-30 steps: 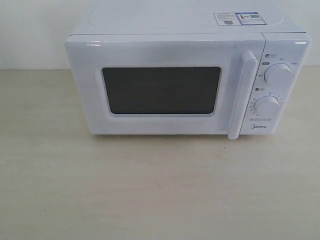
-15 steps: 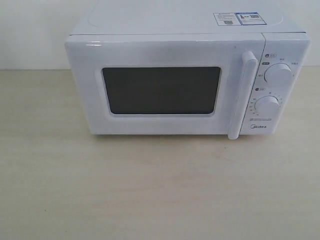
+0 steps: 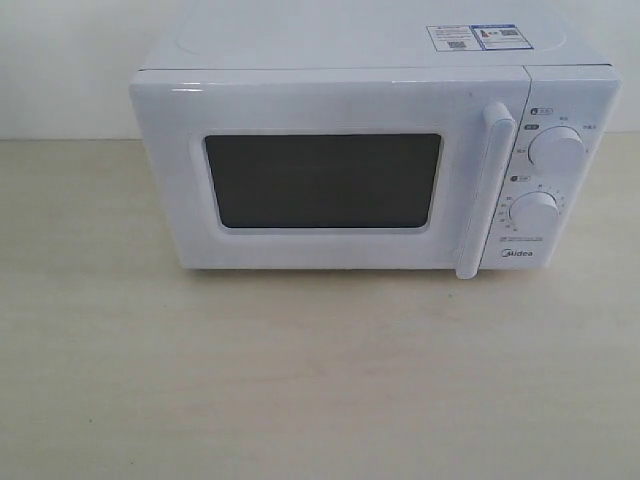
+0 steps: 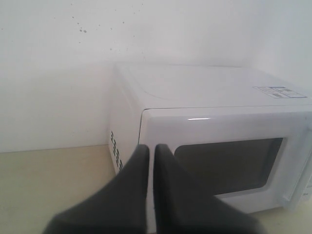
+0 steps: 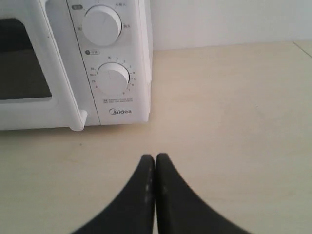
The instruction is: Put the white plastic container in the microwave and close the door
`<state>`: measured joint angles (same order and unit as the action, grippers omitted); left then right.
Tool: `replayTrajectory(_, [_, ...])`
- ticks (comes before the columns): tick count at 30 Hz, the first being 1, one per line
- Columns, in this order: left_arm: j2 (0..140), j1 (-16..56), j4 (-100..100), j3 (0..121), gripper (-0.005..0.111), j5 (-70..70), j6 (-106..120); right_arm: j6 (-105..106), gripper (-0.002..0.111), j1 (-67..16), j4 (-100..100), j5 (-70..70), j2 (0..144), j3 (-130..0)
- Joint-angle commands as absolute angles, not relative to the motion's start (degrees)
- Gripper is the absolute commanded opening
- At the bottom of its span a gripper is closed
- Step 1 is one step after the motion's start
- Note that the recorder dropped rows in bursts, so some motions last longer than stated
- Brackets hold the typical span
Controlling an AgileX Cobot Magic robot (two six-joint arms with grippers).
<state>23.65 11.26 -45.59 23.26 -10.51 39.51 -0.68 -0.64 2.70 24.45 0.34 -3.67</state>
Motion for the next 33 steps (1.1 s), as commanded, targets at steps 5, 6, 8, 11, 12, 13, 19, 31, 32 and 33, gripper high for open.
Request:
replayTrajectory(5, [23.4, 11.12, -45.17, 23.0, 0.004, -10.28, 39.4, -1.07, 0.0, -0.53, 2.15, 20.52, 0.0, 0.0])
replayTrajectory(6, [23.4, 11.12, -45.17, 23.0, 0.004, -10.28, 39.4, -1.07, 0.0, -0.53, 2.15, 20.52, 0.0, 0.0])
replayTrajectory(8, [23.4, 11.12, -45.17, 23.0, 0.004, -10.28, 39.4, -1.07, 0.0, -0.53, 2.15, 20.52, 0.0, 0.0])
replayTrajectory(11, [23.4, 11.12, -45.17, 23.0, 0.004, -10.28, 39.4, -1.07, 0.0, -0.53, 2.15, 20.52, 0.0, 0.0])
replayTrajectory(12, [23.4, 11.12, -45.17, 23.0, 0.004, -10.28, 39.4, -1.07, 0.0, -0.53, 2.15, 20.52, 0.0, 0.0])
replayTrajectory(13, [23.4, 11.12, -45.17, 23.0, 0.004, -10.28, 39.4, -1.07, 0.0, -0.53, 2.15, 20.63, 0.0, 0.0])
replayTrajectory(19, [23.4, 11.12, -45.17, 23.0, 0.004, -10.28, 39.4, -1.07, 0.0, -0.53, 2.15, 21.03, 0.0, 0.0])
replayTrajectory(31, [23.4, 11.12, -45.17, 23.0, 0.004, -10.28, 39.4, -1.07, 0.0, -2.42, 2.15, 21.04, 0.0, 0.0])
replayTrajectory(32, [23.4, 11.12, -45.17, 23.0, 0.004, -10.28, 39.4, -1.07, 0.0, -2.42, 2.15, 21.04, 0.0, 0.0])
replayTrajectory(33, [23.4, 11.12, -45.17, 23.0, 0.004, -10.28, 39.4, -1.07, 0.0, -2.42, 2.15, 21.04, 0.0, 0.0])
